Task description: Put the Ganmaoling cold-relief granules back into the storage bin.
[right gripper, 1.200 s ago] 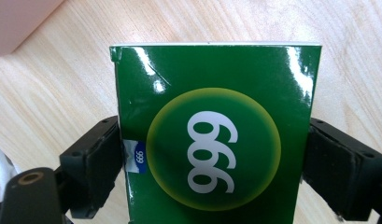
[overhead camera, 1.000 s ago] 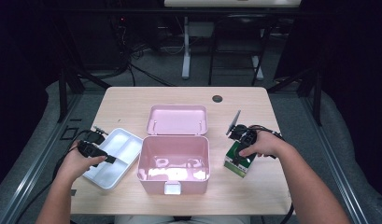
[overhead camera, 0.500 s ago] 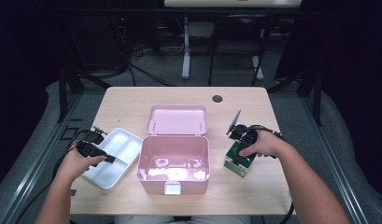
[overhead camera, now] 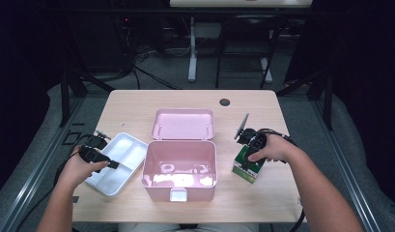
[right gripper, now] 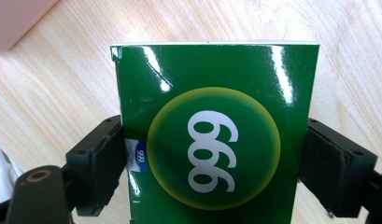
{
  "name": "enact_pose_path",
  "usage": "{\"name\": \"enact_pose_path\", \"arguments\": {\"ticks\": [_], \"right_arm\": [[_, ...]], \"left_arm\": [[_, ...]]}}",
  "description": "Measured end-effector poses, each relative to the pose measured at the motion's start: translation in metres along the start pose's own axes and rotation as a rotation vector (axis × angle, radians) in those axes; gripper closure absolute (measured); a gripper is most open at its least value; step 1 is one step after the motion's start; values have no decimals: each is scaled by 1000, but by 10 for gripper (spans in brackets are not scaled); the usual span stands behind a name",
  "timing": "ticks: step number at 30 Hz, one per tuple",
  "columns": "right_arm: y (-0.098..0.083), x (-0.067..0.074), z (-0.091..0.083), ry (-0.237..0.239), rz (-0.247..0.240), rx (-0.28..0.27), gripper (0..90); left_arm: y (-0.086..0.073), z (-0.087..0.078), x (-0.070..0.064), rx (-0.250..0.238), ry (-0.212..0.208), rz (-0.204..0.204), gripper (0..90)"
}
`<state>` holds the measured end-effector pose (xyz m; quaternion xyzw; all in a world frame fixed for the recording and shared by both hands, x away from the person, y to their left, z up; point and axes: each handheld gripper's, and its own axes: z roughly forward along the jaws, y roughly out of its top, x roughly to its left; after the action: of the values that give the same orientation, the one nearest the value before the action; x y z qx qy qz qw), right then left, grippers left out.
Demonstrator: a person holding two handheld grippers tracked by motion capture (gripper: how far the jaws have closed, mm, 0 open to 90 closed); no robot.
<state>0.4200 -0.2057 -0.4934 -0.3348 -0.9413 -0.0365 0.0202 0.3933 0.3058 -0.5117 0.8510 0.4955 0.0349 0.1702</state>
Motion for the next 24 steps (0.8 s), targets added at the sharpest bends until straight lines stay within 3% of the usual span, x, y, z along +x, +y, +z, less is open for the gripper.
{"name": "enact_pose_path", "arguments": {"ticks": [24], "right_arm": [[-2, 4, -29, -19, -23, 4, 158]], "left_arm": [[0, 2, 0, 7, -2, 1, 401]]}}
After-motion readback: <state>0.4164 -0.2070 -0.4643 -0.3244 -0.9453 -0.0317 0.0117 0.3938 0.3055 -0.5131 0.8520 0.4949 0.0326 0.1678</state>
